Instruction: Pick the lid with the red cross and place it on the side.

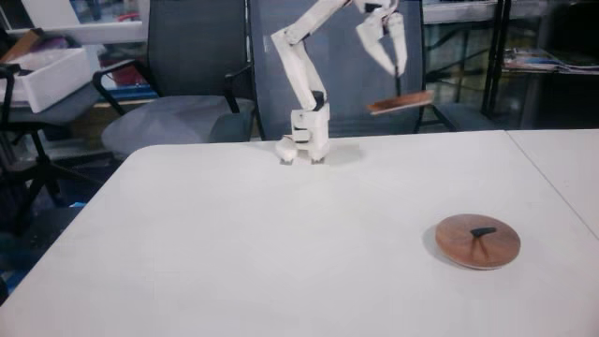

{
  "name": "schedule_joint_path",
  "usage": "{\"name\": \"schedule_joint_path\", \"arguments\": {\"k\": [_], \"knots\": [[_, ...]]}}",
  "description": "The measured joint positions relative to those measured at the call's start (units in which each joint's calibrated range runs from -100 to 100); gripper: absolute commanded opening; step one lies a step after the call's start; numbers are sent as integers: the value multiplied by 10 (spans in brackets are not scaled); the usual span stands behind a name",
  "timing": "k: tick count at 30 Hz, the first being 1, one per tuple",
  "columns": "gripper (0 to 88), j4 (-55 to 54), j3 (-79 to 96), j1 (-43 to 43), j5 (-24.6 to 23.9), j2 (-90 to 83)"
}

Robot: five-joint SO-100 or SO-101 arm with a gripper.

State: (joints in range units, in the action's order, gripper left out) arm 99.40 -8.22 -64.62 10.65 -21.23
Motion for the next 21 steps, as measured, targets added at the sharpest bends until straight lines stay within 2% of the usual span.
{"name": "schedule_joint_path", "arguments": {"k": [14,21], "knots": [[0,0,-3,-21,-1,2],[0,-56,-3,10,2,26]]}}
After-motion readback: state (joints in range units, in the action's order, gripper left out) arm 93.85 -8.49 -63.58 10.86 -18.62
